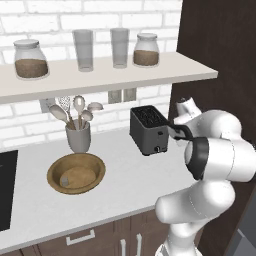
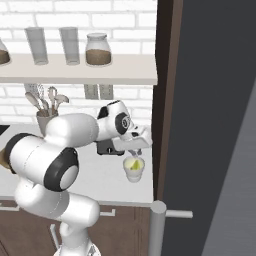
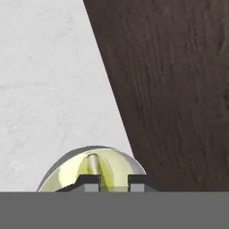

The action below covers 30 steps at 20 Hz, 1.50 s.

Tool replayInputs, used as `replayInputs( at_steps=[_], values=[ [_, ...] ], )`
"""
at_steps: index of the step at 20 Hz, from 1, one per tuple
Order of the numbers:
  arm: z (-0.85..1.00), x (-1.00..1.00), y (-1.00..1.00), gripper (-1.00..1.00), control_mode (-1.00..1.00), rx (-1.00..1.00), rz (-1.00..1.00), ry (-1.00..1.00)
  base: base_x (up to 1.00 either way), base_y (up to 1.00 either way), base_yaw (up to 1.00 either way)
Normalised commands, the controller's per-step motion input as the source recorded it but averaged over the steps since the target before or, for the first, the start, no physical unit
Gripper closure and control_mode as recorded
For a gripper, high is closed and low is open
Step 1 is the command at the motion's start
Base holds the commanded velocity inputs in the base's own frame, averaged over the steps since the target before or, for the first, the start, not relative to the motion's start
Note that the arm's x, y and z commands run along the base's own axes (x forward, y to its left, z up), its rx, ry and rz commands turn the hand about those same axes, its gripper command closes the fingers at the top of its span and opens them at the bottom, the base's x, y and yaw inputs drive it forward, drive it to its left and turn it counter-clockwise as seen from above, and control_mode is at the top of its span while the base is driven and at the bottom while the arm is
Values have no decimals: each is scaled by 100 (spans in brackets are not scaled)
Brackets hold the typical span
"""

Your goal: Grab a lemon wedge from the fridge and one ice cube from the ice bowl, and put them in the glass of lemonade.

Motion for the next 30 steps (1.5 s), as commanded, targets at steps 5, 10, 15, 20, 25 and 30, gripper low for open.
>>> replayInputs(
  at_steps=[5, 10, 15, 20, 25, 30],
  values=[
    [19, -5, 0, 100, -100, 0, 0, -2, 0, 0, 0],
    [-25, -14, 3, 100, -100, -3, 0, 10, 0, 0, 0],
    [-17, -19, 2, -100, -100, -1, 0, 7, 0, 0, 0],
    [29, 0, 1, -100, -100, 1, -3, 0, 0, 0, 0],
    [65, 0, 0, -100, -100, 3, -2, -4, 0, 0, 0],
    [16, 1, -1, -100, -100, 0, -1, 0, 0, 0, 0]
  ],
)
